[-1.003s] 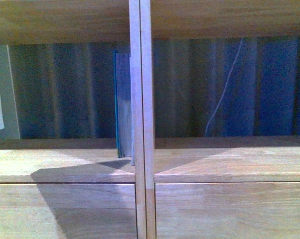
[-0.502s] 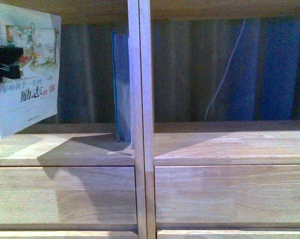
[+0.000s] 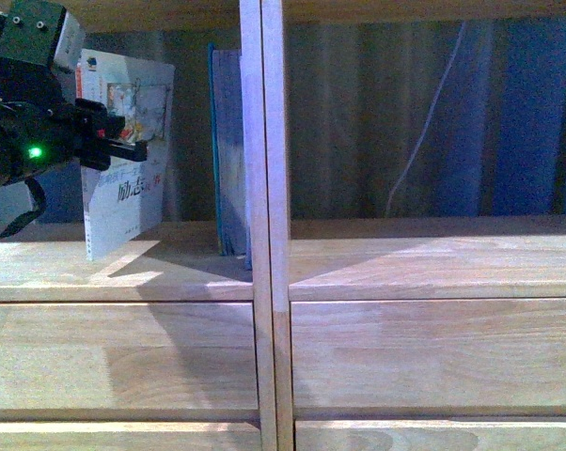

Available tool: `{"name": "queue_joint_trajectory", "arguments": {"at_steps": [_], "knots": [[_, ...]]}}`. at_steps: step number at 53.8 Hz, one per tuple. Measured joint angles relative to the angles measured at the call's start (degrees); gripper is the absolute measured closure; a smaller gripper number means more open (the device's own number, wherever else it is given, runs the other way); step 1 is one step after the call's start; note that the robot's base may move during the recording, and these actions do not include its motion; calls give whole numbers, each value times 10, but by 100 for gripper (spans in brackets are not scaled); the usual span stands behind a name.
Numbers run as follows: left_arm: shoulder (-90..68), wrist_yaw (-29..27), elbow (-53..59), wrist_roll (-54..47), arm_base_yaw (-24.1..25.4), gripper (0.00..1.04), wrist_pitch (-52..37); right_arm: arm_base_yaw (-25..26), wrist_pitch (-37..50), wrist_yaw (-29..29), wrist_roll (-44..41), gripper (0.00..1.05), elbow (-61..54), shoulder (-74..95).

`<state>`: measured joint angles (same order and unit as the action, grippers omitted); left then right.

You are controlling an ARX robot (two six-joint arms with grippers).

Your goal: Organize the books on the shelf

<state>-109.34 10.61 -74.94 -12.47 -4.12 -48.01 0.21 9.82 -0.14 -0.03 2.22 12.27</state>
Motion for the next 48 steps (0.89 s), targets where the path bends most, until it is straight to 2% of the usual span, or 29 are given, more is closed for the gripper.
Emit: {"name": "queue_joint_trajectory", "arguments": {"at_steps": [9,13,17,27,48], "knots": [[-23,-21,-24,0,-10,98,13,0,-7,0,0,102,-14,-27],[-29,-28,-31,1,-17,98,17,0,-76,0,0,102,-14,-81],[-33,-34,-35,1,-25,98,19,0,-95,1,0,102,-14,-110],[-43,-43,-39,0,-46,98,21,0,-97,2,0,102,-14,-119],[-77,-66,-96,-3,-56,98,50,0,-97,1,0,102,-14,-120]]}}
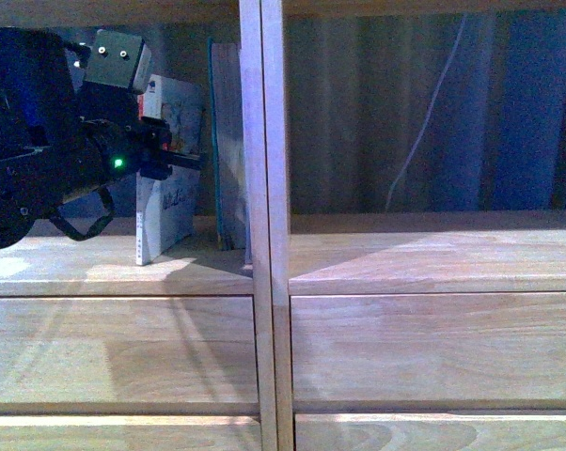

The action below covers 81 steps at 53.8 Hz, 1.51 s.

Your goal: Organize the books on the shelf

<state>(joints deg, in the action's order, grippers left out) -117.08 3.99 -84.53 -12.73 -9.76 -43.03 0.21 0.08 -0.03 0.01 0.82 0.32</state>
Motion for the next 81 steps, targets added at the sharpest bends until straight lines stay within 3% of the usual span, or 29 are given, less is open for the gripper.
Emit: {"name": "queue_joint_trajectory", "arguments": {"at_steps": [16,21,49,66,81], "knots": [[-19,-12,-32,-9,-10,98,22,0,0,0,0,102,0,0],[-22,-14,-35,-11,-11,77,27,0,0,0,0,102,0,0],[-19,-11,-26,5,-11,6,54,0,0,0,0,102,0,0],[32,21,63,49,-14,7,78,0,0,0,0,102,0,0],[170,39,200,68,-14,7,59,0,0,0,0,102,0,0]]}}
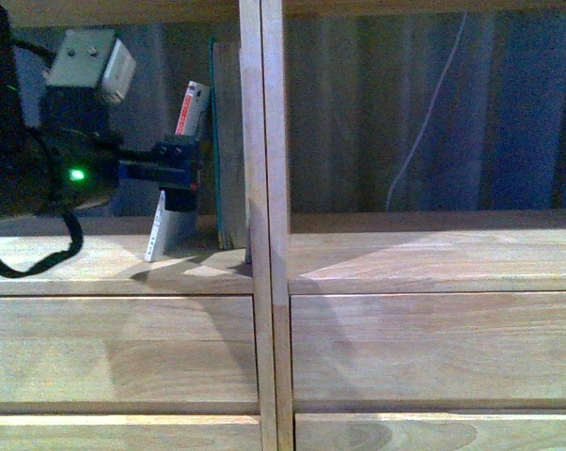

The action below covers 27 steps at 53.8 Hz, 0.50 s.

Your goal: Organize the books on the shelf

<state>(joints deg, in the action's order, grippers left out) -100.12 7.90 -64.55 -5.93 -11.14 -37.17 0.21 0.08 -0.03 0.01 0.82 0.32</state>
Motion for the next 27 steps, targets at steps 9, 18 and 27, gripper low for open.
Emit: {"name": "queue_joint_trajectory", "arguments": {"at_steps": [9,18,27], "knots": [[137,23,113,3,10,7,2,0,0,0,0,102,0,0],[291,71,235,12,40,7,12,0,0,0,0,79,0,0],[455,140,342,31,89,7,65,0,0,0,0,52,0,0]]}}
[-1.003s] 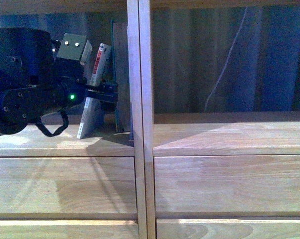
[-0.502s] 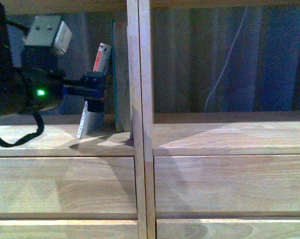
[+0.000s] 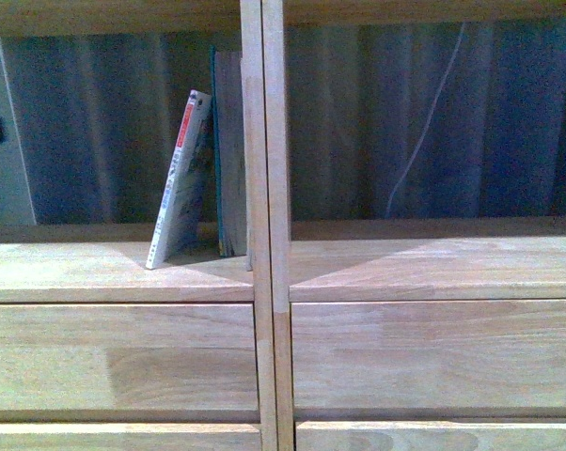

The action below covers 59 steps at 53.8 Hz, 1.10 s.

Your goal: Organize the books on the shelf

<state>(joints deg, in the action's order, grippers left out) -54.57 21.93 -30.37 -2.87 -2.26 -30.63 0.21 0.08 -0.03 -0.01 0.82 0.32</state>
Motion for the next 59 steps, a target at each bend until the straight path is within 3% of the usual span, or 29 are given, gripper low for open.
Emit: {"name": "queue_joint_trajectory", "arguments": {"at_steps": [15,27,33,37,49,54,59], "knots": [[283,159,146,30,163,7,142,0,0,0,0,6,0,0],[409,249,214,17,284,8,262,0,0,0,0,7,0,0],[468,48,257,23,230,26,281,0,0,0,0,7,0,0],[503,-39,285,24,195,39,281,0,0,0,0,7,0,0],[534,-131,297,26,116,83,297,0,0,0,0,7,0,0],[541,-209,297,27,51,99,305,0,0,0,0,7,0,0],[542,-213,297,28,28,102,306,0,0,0,0,7,0,0]]}}
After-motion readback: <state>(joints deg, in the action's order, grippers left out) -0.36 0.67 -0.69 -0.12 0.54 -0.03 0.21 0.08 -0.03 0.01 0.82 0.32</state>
